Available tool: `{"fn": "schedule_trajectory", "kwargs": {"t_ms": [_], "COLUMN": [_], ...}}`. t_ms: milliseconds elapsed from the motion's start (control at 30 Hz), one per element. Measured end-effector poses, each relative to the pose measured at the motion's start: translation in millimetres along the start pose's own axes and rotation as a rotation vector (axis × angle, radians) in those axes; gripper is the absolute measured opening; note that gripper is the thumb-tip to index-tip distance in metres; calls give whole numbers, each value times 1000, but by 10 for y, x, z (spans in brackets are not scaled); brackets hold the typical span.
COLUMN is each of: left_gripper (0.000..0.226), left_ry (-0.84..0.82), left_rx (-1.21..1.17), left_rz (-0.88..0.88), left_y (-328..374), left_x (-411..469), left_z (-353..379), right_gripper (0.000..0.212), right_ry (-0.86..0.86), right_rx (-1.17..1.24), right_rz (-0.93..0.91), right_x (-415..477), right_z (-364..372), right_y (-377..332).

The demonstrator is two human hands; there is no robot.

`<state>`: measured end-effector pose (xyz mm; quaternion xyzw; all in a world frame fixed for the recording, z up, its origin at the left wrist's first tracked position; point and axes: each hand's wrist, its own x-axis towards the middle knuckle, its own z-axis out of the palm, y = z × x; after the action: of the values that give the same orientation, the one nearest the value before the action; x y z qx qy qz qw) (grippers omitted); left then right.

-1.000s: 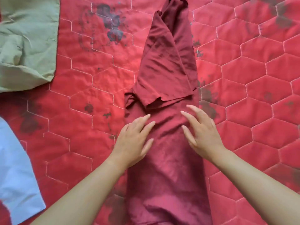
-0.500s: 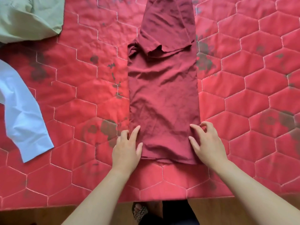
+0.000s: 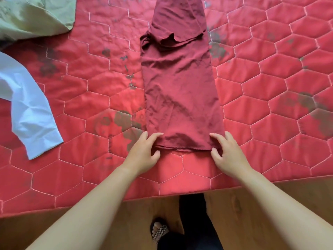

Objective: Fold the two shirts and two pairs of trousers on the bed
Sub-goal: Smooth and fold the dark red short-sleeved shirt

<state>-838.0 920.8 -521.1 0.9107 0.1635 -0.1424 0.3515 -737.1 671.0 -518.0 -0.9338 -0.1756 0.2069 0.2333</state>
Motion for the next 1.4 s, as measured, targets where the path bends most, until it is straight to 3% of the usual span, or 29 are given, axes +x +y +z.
{"fn": "schedule_trajectory", "kwargs": {"t_ms": [200,400,767,1067,1200,1267,1400], "left_gripper": [45,51,28,25,60,71,80], "left_ry": [184,198,344,426,248,224,221], "left_rx": [-169,-279,-333,-424,-291,-130,23], "left_rz": [-57,-68,-291,-274,-189,-182,-368], "left_y": [105,530,904,759,717,643,432], "left_x": [57,242,2137,3410,3575,3426,3004], "left_z": [-54,-618,-1646,-1976,-1942,-1785,-1447], "right_gripper": [28,32,25,25,49,57,64], "right_ry": [163,227,208,308,169,140,116], "right_rx": [217,341,361,316,418,352,194], "right_rz": [105,90,107,129,86,66,196], "right_x": [115,377,2758,4005,4107,3947,3476], "right_z": [-30,-625,-1499,-1522,-1508,-1375,-1004], "right_y": [-116,-371,-834,-955,-943,-873,-668]}}
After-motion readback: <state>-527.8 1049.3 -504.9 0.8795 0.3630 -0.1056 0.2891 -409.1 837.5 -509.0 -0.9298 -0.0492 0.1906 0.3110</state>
